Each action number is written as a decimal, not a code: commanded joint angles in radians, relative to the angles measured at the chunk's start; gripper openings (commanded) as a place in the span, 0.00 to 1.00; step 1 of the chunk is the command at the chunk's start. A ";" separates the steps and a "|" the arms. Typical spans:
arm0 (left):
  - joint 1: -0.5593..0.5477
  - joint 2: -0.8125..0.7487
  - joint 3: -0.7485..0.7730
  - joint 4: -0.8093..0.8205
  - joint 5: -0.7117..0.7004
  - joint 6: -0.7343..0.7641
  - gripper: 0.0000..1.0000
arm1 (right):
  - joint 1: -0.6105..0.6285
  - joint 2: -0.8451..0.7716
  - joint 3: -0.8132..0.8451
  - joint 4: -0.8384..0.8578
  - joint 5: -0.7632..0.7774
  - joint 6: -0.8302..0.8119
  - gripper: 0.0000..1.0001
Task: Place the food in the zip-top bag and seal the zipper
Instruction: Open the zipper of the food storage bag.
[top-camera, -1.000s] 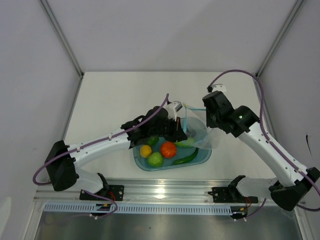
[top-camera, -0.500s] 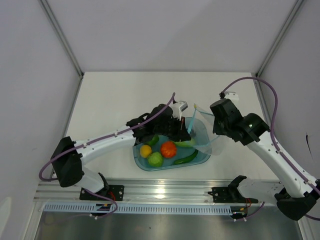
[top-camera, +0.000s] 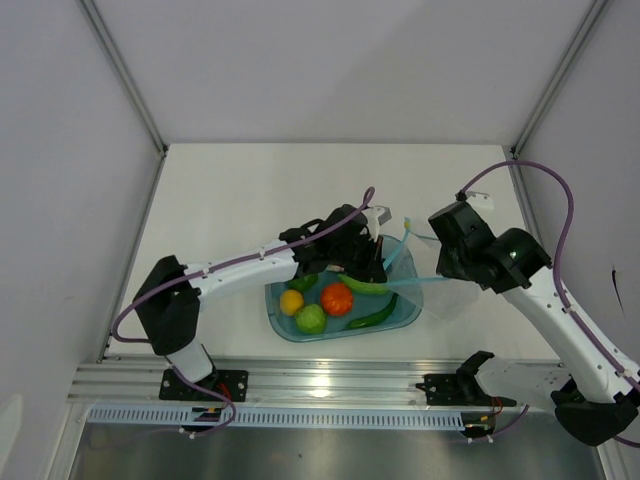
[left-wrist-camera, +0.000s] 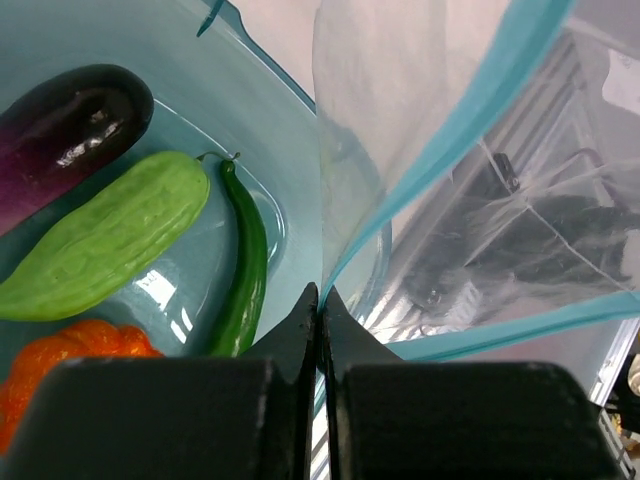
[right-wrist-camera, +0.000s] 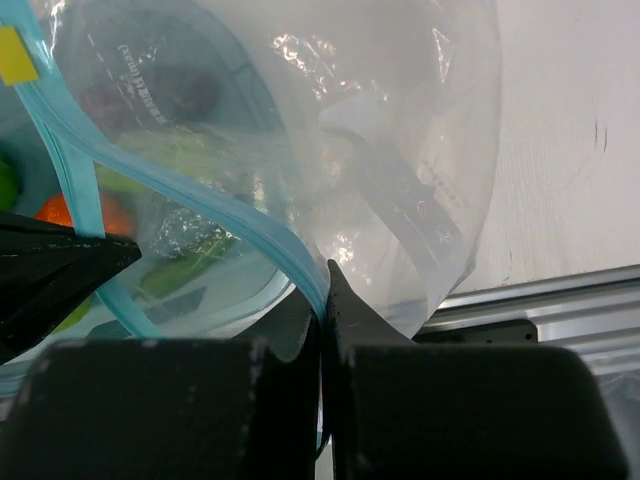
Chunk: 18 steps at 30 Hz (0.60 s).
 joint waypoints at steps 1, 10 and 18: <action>0.015 -0.010 0.043 -0.073 -0.007 0.054 0.01 | -0.001 -0.009 0.022 -0.044 -0.010 0.048 0.00; 0.031 -0.125 -0.042 -0.012 -0.007 0.044 0.30 | 0.064 -0.033 0.003 -0.027 -0.027 0.066 0.00; 0.029 -0.194 -0.126 0.133 0.096 -0.010 0.64 | 0.072 -0.024 -0.004 -0.114 0.072 0.089 0.00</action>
